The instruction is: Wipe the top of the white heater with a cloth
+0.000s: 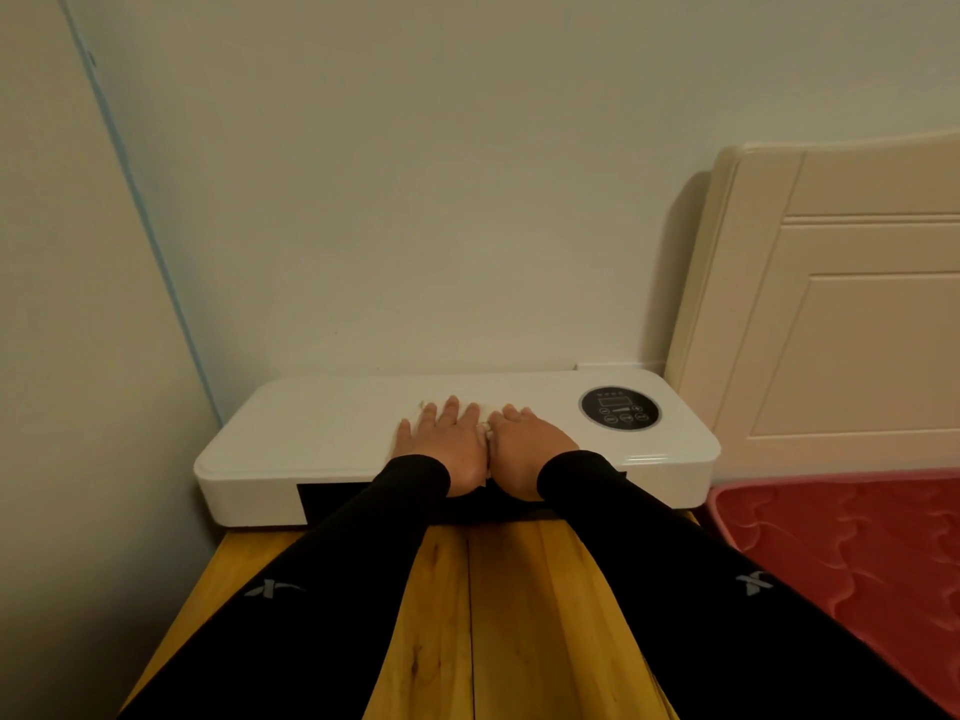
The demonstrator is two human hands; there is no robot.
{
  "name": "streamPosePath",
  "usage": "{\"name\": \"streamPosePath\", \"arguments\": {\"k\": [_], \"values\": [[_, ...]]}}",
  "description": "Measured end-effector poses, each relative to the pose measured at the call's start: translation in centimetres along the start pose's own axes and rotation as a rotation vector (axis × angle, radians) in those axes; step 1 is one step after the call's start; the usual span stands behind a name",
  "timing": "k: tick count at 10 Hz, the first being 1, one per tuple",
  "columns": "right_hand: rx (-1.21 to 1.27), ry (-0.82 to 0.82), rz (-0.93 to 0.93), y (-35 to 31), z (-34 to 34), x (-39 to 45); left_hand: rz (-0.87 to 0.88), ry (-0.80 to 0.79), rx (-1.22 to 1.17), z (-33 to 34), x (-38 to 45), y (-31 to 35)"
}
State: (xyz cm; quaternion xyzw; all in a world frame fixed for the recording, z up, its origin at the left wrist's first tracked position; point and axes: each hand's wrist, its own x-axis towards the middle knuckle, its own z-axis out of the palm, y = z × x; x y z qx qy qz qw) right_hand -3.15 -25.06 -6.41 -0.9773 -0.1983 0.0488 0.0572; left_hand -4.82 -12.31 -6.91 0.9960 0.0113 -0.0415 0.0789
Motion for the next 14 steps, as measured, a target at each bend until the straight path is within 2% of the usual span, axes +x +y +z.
{"name": "streamPosePath", "arguments": {"k": [5, 11, 13, 14], "values": [[0.034, -0.003, 0.005, 0.1, 0.0, 4.6, -0.039, 0.031, -0.04, 0.1, 4.3, -1.3], [0.091, 0.043, -0.014, 0.1, -0.1, 4.0, -0.001, 0.149, -0.029, 0.6, 4.3, -1.4], [0.129, 0.085, 0.024, 1.6, -0.6, 3.2, 0.064, 0.209, -0.111, 0.5, 3.7, -3.9], [0.15, 0.092, 0.077, 3.2, -0.9, 2.2, -0.005, 0.221, -0.135, 0.2, 3.0, -6.3]]}}
